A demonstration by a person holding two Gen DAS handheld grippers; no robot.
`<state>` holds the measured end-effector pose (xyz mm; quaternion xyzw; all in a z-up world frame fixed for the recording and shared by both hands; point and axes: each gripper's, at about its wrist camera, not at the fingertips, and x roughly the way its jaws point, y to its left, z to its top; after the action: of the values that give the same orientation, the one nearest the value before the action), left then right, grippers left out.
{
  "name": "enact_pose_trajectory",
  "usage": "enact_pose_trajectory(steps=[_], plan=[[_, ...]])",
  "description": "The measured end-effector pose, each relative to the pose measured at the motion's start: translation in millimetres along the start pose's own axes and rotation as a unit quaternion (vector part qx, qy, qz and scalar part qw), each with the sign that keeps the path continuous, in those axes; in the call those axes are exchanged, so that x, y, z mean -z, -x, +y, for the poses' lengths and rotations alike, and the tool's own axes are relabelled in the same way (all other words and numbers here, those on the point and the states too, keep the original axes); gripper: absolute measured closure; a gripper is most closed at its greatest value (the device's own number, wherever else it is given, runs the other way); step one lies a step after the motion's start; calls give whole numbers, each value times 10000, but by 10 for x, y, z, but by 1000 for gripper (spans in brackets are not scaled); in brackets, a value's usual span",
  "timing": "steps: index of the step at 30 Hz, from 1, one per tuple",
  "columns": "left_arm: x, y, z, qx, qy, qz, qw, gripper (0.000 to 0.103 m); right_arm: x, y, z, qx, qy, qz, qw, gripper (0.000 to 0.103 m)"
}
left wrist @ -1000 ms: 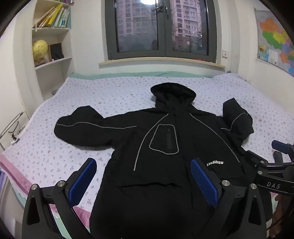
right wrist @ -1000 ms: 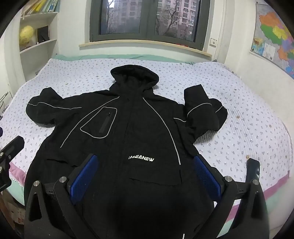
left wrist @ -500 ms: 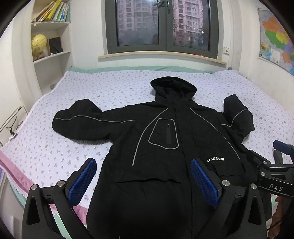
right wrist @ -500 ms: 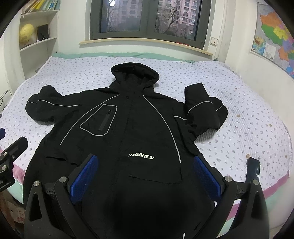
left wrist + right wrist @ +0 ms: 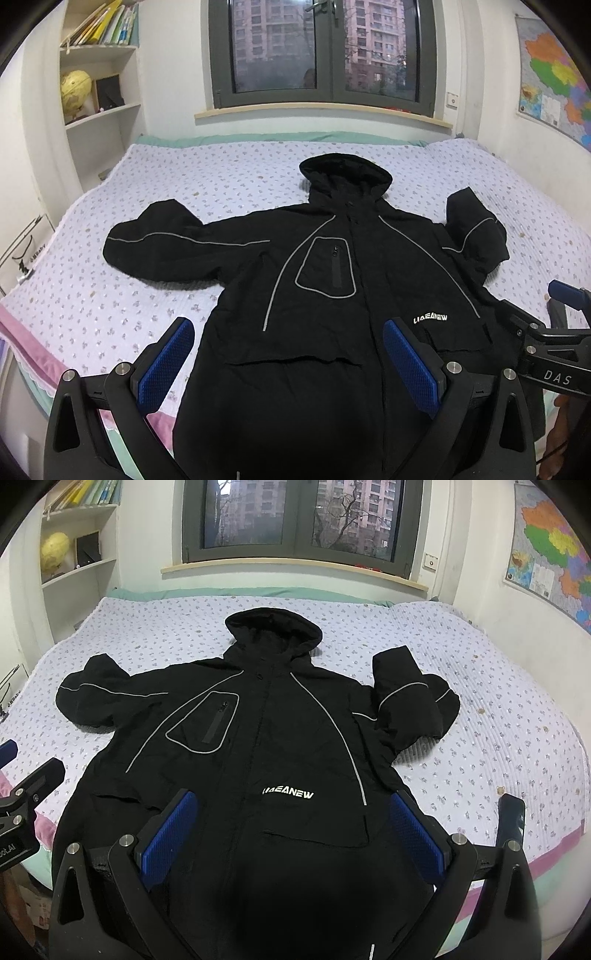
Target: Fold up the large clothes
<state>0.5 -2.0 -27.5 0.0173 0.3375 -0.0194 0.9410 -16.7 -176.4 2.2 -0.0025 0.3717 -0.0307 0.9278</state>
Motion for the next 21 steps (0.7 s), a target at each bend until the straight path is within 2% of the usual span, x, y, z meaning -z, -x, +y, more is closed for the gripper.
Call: enact_pose_trajectory(steps=[21], plan=[[-1, 58, -9, 43, 13, -60, 10000, 1, 11, 44, 35, -16, 35, -25, 10000, 0]])
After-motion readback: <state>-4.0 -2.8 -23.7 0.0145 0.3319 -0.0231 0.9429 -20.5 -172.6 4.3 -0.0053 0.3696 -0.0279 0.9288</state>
